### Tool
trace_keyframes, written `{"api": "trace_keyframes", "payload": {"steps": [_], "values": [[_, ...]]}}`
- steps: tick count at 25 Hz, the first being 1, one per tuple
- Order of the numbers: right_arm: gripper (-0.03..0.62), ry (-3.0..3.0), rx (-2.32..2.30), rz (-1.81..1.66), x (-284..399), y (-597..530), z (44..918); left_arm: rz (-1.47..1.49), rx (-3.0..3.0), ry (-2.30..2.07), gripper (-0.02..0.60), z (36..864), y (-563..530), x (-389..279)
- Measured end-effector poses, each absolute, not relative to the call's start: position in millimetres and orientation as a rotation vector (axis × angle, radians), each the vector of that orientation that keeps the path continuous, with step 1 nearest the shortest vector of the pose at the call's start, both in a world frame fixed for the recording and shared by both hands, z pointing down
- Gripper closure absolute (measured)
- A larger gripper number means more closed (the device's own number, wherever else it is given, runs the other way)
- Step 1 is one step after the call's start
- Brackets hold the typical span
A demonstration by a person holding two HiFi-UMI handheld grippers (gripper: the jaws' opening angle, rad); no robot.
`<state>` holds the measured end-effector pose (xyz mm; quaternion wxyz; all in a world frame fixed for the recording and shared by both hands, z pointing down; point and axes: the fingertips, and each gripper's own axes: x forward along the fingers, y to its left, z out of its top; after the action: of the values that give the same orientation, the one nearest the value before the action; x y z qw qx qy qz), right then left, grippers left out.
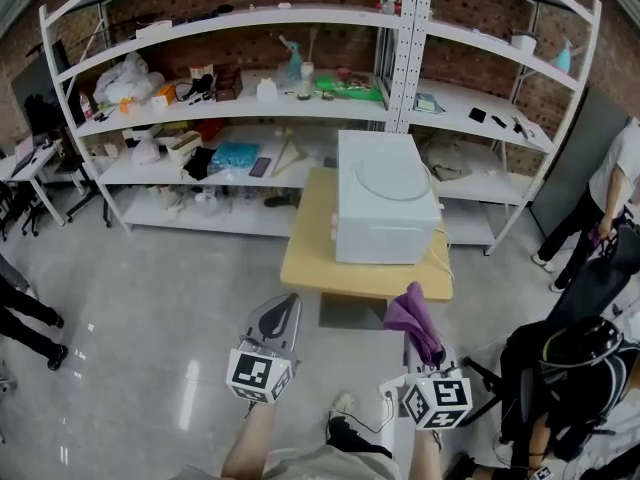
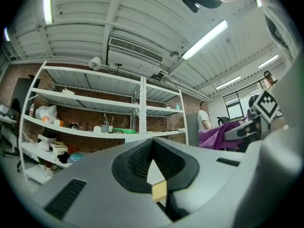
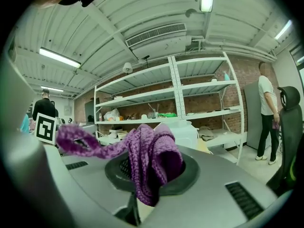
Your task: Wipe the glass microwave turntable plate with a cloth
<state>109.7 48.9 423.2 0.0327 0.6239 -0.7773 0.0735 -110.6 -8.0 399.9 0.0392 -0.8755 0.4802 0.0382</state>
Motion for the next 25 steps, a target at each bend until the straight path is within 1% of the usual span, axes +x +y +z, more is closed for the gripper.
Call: {"api": "trace_keyframes", "payload": {"steps": [10, 17, 25], "values": [[0.543, -2.436, 1.906, 0.112, 167.9, -138.1, 389.5, 0.203, -2.633, 1.548, 0.580, 372.5, -186.7, -61.4], [0.543, -2.478, 1.873, 0.094, 164.4, -233.1, 380.4, 0.138, -2.657, 1.485, 0.580, 373.6, -274.9, -35.6], [0.543, -2.372, 1.763, 0.127, 153.5, -331.8, 388.0, 0.101, -2.691, 1.438, 0.580, 374.8, -368.5, -32.6]]}}
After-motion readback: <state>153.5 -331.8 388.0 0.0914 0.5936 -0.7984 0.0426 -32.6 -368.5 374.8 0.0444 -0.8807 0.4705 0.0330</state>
